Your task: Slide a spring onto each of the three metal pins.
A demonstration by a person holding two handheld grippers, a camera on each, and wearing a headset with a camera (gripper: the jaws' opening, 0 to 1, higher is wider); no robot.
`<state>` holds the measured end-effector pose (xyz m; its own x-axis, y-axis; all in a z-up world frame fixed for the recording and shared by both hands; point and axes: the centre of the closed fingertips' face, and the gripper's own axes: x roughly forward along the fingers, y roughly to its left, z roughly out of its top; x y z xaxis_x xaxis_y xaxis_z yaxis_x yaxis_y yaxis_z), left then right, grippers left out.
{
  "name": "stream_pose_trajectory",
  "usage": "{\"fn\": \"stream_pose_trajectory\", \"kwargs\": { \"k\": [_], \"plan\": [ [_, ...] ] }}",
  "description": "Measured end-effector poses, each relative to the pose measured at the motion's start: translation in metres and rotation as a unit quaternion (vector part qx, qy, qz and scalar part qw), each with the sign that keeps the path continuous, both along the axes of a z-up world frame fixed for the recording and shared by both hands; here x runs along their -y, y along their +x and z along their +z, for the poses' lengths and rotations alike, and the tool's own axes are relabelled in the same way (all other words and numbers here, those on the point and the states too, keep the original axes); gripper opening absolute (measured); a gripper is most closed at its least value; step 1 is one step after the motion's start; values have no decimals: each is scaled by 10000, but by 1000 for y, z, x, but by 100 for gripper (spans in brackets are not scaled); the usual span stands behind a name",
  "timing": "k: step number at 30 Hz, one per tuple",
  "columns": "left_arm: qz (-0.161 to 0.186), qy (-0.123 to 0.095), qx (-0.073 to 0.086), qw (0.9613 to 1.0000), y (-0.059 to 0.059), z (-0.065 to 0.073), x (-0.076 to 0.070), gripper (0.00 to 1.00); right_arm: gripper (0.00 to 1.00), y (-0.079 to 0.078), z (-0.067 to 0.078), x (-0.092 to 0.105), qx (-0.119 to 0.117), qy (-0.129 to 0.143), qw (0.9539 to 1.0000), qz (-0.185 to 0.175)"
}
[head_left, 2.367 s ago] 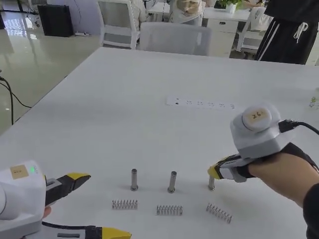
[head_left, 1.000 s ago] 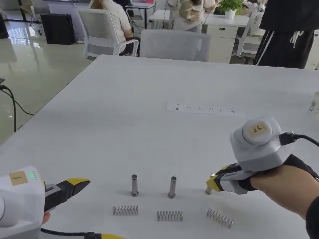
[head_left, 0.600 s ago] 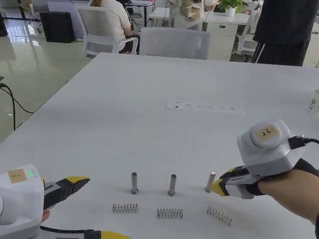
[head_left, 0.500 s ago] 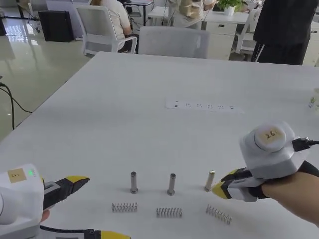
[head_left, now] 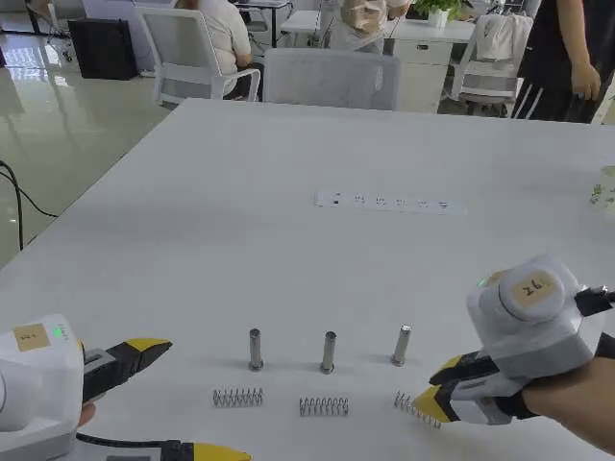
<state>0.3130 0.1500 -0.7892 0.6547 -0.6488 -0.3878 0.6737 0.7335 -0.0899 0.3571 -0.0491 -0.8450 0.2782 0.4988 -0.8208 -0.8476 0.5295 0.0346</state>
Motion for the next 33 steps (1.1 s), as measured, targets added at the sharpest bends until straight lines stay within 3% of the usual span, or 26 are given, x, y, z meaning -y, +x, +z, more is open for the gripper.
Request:
{"fn": "stream_pose_trajectory", "kwargs": {
  "k": [14,27,33],
  "plan": [
    [5,-7,-15,10000,-1,0,-1,90,16,-9,-20,5,-124,-355,9991,199],
    [7,-3,-23,10000,-1,0,-1,89,8,-8,-21,2,86,-545,9976,420],
    [-7,-9,-6,10000,-1,2,0,88,8,-8,-21,4,43,-472,9984,298]
  ]
}}
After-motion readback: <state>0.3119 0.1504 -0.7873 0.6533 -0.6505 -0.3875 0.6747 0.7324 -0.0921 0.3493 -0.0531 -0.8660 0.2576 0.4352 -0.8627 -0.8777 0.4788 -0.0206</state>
